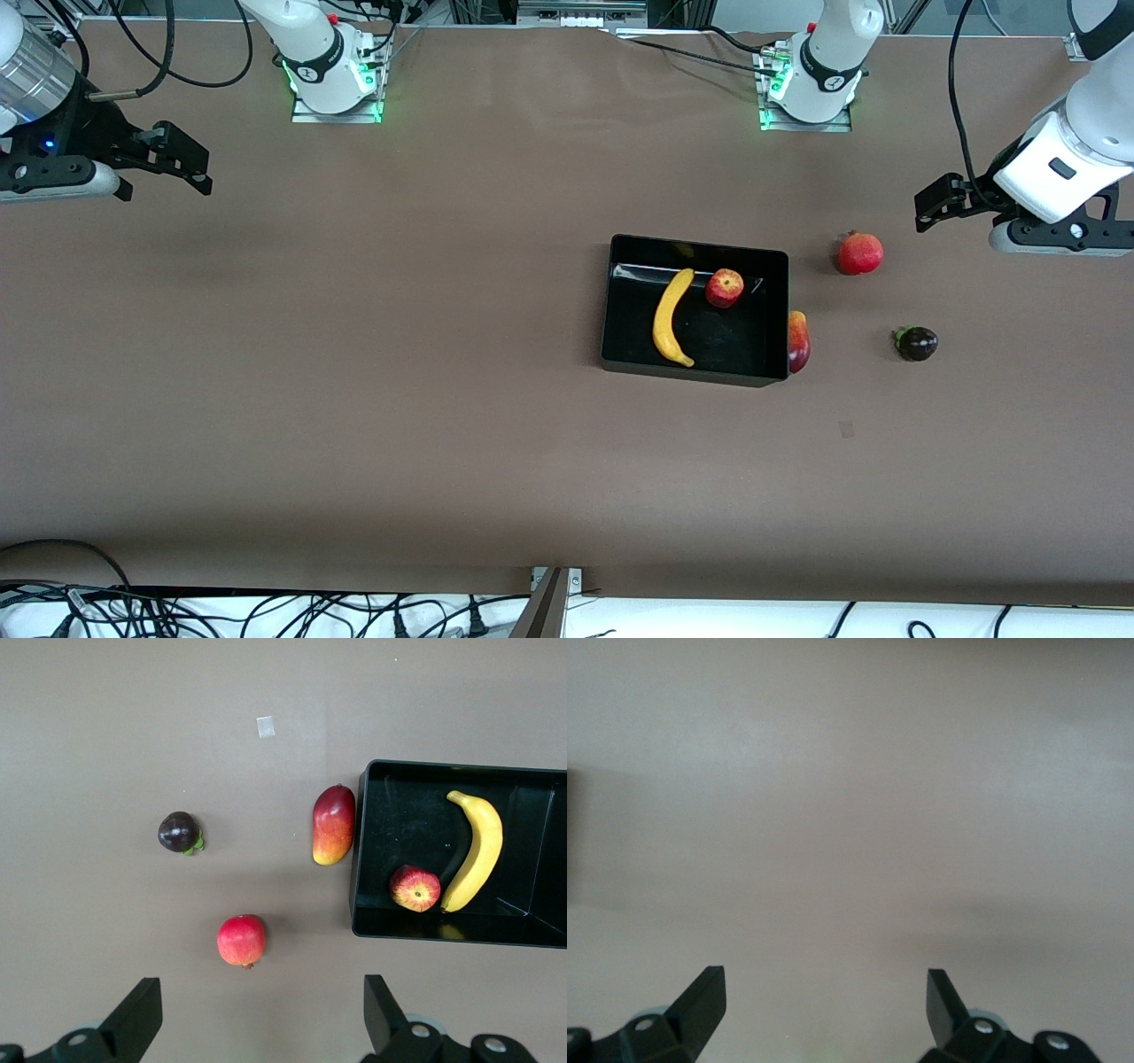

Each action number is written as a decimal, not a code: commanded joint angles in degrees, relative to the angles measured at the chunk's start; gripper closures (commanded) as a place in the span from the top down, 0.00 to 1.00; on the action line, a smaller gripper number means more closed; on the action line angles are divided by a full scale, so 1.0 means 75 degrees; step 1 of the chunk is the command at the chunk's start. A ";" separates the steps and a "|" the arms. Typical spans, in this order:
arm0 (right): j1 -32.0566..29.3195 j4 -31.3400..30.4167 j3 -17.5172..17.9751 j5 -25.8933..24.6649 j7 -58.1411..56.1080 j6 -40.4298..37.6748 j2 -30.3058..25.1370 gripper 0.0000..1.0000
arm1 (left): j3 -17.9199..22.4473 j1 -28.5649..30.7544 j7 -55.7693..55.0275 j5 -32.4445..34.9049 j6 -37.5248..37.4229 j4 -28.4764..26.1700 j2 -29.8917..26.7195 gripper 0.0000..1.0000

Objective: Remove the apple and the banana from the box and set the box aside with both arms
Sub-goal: 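Move the left gripper over the box down to the red apple, then grasp the red apple with the left gripper and lift it, then lower the apple beside the mango and open the left gripper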

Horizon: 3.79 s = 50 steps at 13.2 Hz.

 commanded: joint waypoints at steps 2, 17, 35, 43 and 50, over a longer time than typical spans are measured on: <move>-0.0043 0.0091 0.0056 -0.0032 0.0077 -0.0032 0.0005 1.00 | -0.0102 0.0039 0.0039 0.0114 -0.0214 0.0252 0.0053 1.00; 0.0332 0.0197 0.0091 -0.0043 0.0088 -0.0044 -0.0042 1.00 | -0.1120 -0.0348 -0.1845 -0.0366 0.0801 0.0020 0.2043 1.00; 0.0320 0.0197 0.0067 -0.0043 0.0088 -0.0056 -0.0042 1.00 | -0.1191 -0.1579 -0.4309 0.0981 0.7075 -0.4389 0.2620 0.24; 0.0320 0.0197 0.0067 -0.0043 0.0088 -0.0056 -0.0042 1.00 | -0.1180 -0.0492 -0.1972 0.0970 0.2823 -0.2536 0.1484 0.23; 0.0320 0.0197 0.0067 -0.0043 0.0088 -0.0056 -0.0042 1.00 | -0.1180 0.0812 0.0120 0.0923 0.5721 -0.5205 0.1353 0.23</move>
